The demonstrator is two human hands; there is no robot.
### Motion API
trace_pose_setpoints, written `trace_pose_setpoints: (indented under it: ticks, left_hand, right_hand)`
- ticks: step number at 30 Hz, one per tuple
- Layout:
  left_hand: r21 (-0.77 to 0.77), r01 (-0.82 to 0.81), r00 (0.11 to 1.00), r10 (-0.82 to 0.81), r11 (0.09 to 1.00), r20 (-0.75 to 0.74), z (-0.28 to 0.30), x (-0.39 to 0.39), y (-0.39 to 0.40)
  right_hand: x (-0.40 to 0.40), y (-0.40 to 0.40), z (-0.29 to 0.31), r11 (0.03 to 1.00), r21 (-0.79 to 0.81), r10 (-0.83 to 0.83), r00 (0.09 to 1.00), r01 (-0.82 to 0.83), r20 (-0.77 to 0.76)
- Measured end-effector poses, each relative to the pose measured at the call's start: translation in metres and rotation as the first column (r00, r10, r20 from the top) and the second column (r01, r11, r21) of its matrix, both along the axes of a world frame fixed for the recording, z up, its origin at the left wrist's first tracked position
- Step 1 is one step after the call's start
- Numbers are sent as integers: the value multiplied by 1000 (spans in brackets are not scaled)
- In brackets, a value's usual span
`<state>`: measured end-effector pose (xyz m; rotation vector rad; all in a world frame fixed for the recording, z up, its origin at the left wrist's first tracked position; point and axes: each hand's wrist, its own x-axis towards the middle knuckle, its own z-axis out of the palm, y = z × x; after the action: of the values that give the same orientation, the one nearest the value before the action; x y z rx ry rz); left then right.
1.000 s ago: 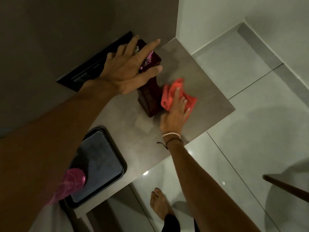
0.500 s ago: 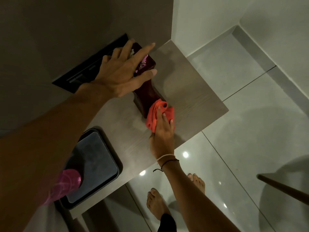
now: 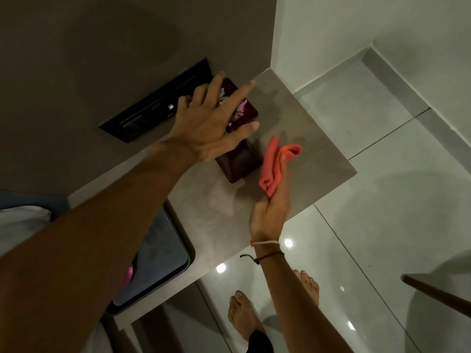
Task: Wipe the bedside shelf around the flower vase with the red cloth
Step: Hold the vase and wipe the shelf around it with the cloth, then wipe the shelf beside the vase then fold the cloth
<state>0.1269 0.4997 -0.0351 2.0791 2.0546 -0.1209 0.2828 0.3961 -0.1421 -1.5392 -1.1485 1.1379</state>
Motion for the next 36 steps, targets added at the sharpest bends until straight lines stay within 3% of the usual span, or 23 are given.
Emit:
trace_pose_setpoints:
  ticks: [3, 8, 9, 11, 13, 16, 19, 21, 24, 25, 26, 29, 32, 34, 36]
  left_hand:
    - [31, 5, 999, -4, 1000, -32, -3, 6, -7]
    - [109, 24, 994, -12, 994, -107, -11, 22, -24]
    - [106, 17, 994, -5, 994, -111, -10, 24, -26]
    - [91, -5, 995, 14, 996, -101, -9, 27, -28]
    - [75, -24, 997, 29, 997, -71, -6, 30, -30]
    - [162, -169, 973, 138, 972, 187, 5, 27, -50]
    - [212, -424, 763, 221, 881, 607, 10, 20, -104]
    - [-6, -574, 481, 343, 819, 807, 6, 14, -157]
    - [-514, -602, -136, 556, 611, 820, -13, 15, -231]
    - [-618, -566, -277, 580, 546, 766, -21, 17, -248]
    - [-670, -555, -352, 590, 494, 727, -29, 17, -263]
    - [-666, -664, -406, 585, 339, 702, -44, 6, -284]
    - [-632, -763, -464, 564, 138, 683, -59, -16, -288]
    - [-587, -807, -449, 577, 66, 682, -67, -31, -287]
    - [-520, -853, -371, 641, 51, 672, -75, -43, -288]
  right_hand:
    - [-21, 8, -6, 977, -99, 205, 961, -189, 186]
    - [-28, -29, -19, 896, -216, 413, 907, -388, 83]
    - [-21, -37, -20, 873, -236, 443, 896, -426, 22]
    - [-6, -46, -9, 808, -221, 494, 832, -547, -251]
    - [10, -47, -2, 775, -249, 411, 762, -581, -500]
    - [41, -44, 8, 695, -564, 14, 793, -446, -609]
    - [68, -45, 23, 662, -563, -37, 729, -495, -684]
    - [70, -44, 32, 646, -521, 1, 682, -559, -731]
    - [49, -41, 35, 589, -519, 49, 668, -620, -743]
    - [37, -41, 35, 556, -542, 84, 691, -631, -718]
    - [22, -43, 32, 520, -560, 136, 710, -645, -691]
    - [-26, -46, 27, 441, -597, 323, 739, -670, -591]
    - [-72, -46, 16, 462, -599, 480, 752, -654, -452]
    - [-99, -47, 8, 505, -566, 567, 745, -652, -352]
    - [-118, -47, 4, 499, -512, 693, 677, -699, -249]
